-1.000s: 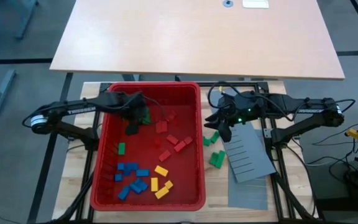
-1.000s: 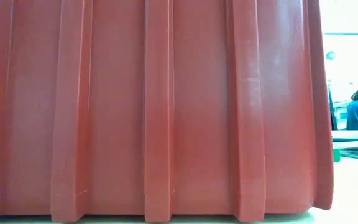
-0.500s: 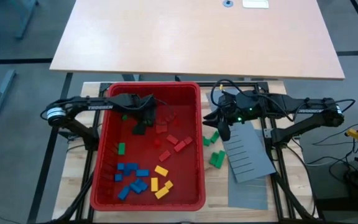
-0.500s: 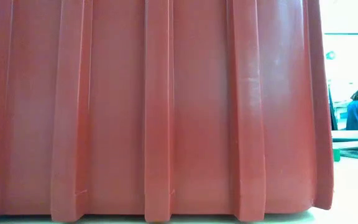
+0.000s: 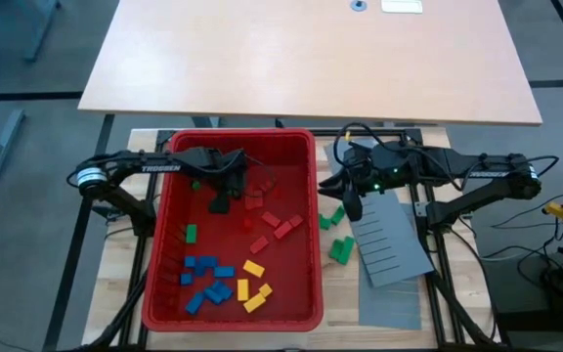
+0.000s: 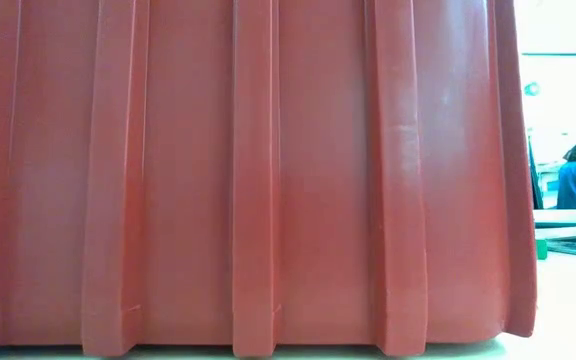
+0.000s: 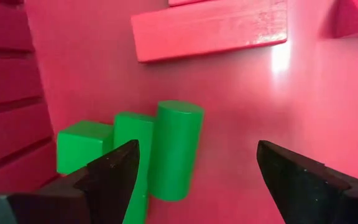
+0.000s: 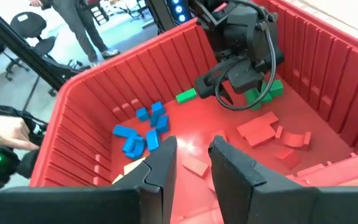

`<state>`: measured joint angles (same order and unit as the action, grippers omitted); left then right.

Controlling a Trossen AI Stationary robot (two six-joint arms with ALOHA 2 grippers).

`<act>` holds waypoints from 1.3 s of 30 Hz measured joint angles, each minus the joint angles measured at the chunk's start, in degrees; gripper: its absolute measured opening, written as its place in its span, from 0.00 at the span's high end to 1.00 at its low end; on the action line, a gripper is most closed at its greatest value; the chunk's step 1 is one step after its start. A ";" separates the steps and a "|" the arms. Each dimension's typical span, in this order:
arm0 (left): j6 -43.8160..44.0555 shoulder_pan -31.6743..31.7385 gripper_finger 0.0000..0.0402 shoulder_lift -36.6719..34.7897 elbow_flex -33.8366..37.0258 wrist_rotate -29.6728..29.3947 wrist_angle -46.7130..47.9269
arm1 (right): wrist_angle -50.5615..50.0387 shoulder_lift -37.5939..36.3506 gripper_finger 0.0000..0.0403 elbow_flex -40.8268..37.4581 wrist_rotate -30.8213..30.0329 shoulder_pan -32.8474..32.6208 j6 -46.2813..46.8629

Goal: Sort blocks

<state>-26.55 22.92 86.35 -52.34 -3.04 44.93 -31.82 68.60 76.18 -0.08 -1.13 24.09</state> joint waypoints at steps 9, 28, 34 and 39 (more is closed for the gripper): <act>-0.02 0.12 0.22 -0.02 0.00 2.15 0.33 | 1.21 0.00 0.85 0.07 0.01 0.00 1.86; 3.70 0.61 0.23 7.27 0.67 8.47 3.09 | 1.12 3.67 0.84 -0.20 3.13 -0.02 5.03; 5.80 0.52 0.48 7.44 0.63 10.73 2.90 | 1.38 4.74 0.86 -0.22 4.66 -0.10 5.50; 7.63 0.55 0.75 7.30 0.61 12.86 3.69 | 2.62 4.81 0.89 -0.24 4.68 -0.11 5.31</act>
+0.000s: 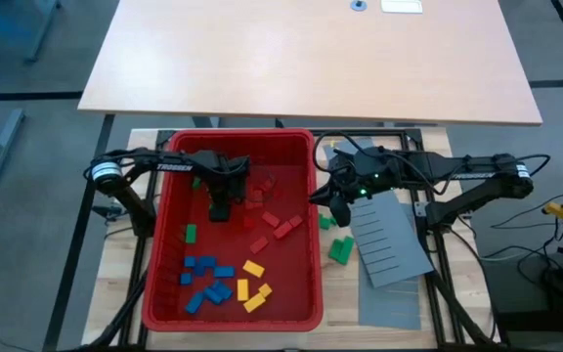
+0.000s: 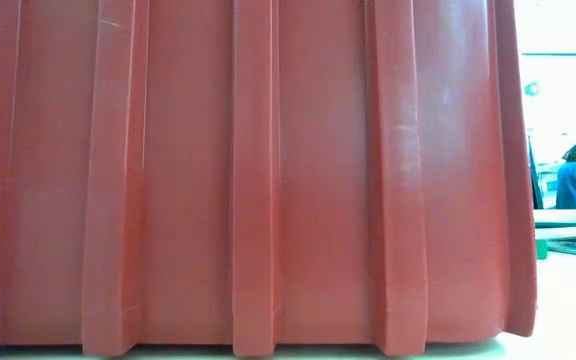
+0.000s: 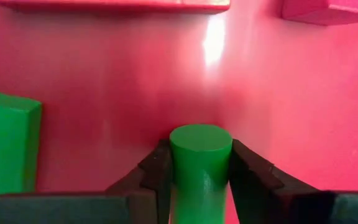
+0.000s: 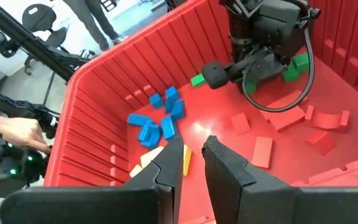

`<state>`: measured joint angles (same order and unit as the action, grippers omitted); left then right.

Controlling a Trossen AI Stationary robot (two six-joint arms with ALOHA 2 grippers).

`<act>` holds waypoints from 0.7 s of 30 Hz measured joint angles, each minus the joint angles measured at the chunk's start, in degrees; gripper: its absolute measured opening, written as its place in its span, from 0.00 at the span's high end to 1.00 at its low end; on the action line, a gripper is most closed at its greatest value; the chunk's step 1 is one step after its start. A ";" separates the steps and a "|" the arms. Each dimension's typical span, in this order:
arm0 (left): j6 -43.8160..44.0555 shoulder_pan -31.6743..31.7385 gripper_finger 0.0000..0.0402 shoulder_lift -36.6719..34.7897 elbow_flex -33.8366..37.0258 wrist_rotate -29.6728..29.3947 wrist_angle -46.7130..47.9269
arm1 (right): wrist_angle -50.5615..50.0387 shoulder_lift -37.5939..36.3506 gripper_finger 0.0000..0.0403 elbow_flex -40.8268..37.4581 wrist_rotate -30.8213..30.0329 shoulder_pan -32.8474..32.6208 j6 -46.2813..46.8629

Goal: Sort blocks

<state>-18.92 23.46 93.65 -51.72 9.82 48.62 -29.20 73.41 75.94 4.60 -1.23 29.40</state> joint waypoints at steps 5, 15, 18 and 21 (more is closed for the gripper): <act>1.71 -0.09 0.75 -0.36 0.01 0.15 0.87 | 0.20 0.00 0.89 0.00 0.00 0.00 -0.55; 12.83 -0.17 0.75 -13.60 -5.00 6.07 -0.01 | 1.40 0.00 0.84 -0.01 -0.08 0.04 -1.88; 20.05 -0.19 0.75 -21.14 -8.00 9.21 -5.84 | 2.68 0.00 0.83 -0.04 -0.09 0.11 -2.60; 28.89 -0.15 0.75 -28.45 -9.87 12.53 -17.39 | 5.89 0.00 0.82 -0.04 -0.13 0.13 -3.43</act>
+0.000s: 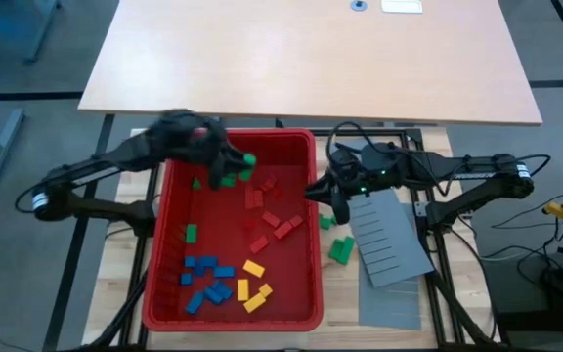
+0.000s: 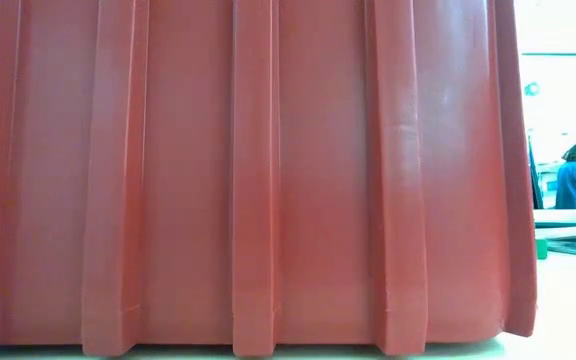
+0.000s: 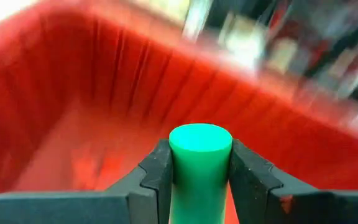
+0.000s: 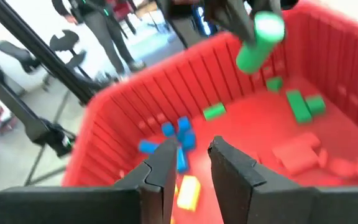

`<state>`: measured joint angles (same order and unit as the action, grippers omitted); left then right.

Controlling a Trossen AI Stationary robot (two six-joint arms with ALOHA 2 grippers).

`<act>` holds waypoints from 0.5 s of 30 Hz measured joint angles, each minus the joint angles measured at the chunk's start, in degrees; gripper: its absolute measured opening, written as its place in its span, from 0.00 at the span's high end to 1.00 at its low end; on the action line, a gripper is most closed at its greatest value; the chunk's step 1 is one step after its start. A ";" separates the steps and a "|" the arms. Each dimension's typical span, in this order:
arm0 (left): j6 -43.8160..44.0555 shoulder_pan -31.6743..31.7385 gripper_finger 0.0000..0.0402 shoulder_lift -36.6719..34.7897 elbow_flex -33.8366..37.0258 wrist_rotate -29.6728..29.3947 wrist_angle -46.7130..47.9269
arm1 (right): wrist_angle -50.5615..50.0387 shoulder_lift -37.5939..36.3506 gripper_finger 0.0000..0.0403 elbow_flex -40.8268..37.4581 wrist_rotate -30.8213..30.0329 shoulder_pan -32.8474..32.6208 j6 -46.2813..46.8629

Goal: Sort blocks

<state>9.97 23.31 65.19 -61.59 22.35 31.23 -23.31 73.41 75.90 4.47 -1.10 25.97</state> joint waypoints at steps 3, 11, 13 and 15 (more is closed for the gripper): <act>8.85 -0.11 0.75 -5.09 -0.46 1.35 -13.24 | 4.63 0.00 0.81 0.00 -0.35 0.00 -0.54; 16.72 -2.51 0.75 -7.12 -0.49 0.98 -23.95 | 13.33 1.47 0.79 0.00 -4.02 0.00 -3.00; 17.65 -3.88 0.75 -5.91 -0.46 0.87 -26.09 | 14.31 2.76 0.78 0.00 -4.48 0.00 -2.64; 18.55 -5.41 0.75 -4.39 -0.45 0.82 -30.28 | 15.68 4.12 0.77 0.00 -4.50 0.00 -1.76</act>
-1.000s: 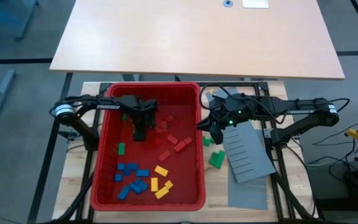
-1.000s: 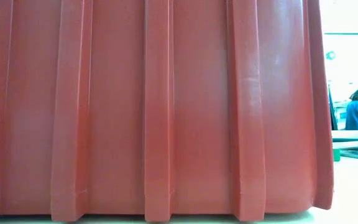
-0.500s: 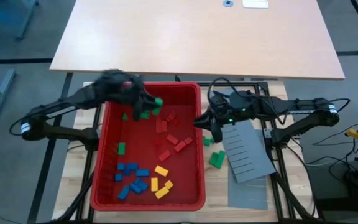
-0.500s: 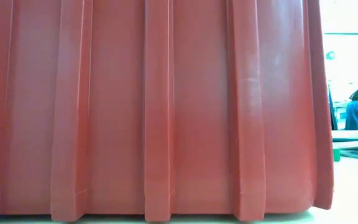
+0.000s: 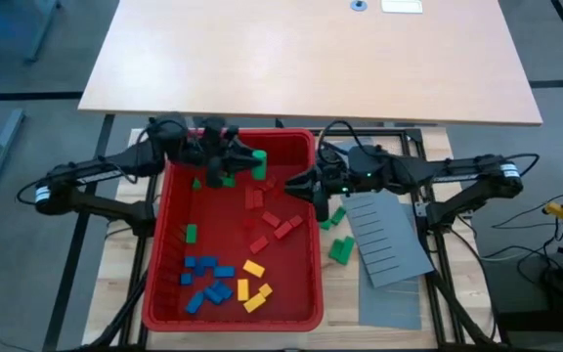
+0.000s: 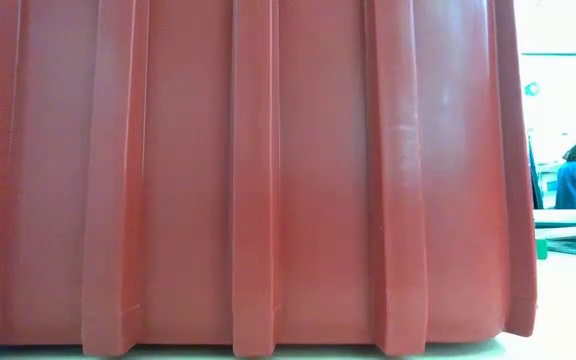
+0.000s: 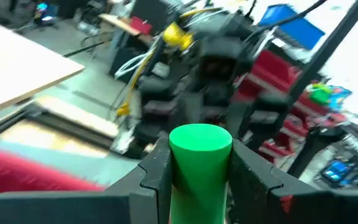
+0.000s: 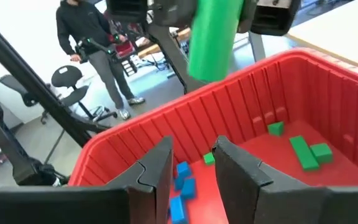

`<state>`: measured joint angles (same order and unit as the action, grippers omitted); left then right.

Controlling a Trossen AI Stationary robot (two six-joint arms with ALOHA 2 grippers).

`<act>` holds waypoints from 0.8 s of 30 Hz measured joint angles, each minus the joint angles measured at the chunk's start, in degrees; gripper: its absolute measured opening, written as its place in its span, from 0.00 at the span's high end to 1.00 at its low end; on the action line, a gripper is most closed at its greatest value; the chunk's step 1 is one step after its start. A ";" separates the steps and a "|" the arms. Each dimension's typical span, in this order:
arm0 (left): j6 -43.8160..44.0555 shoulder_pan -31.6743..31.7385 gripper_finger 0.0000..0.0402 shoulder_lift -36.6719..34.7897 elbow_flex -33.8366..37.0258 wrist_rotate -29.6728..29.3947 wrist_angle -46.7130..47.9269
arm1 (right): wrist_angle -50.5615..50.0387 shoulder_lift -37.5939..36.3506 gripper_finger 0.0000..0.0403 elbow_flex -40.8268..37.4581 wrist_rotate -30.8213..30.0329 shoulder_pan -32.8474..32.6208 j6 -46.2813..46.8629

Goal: Sort blocks

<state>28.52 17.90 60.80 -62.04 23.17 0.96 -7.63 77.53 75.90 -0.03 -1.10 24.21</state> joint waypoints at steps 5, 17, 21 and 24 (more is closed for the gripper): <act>2.66 -2.92 0.75 4.03 0.00 -0.08 -8.49 | 5.37 3.42 0.74 -0.01 -0.01 0.00 1.31; 5.38 -5.54 0.75 8.64 0.04 -0.48 -16.70 | 11.19 5.32 0.67 0.66 -0.07 1.58 1.33; 5.70 -5.59 0.75 9.13 0.04 -0.63 -17.93 | 11.94 5.30 0.66 0.72 0.10 2.12 1.31; 5.68 -5.76 0.75 9.30 0.04 -0.65 -18.12 | 12.52 5.32 0.66 0.72 0.28 2.21 1.24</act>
<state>34.20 12.14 70.11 -62.00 22.52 -17.17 4.89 82.85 76.62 0.25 1.10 25.45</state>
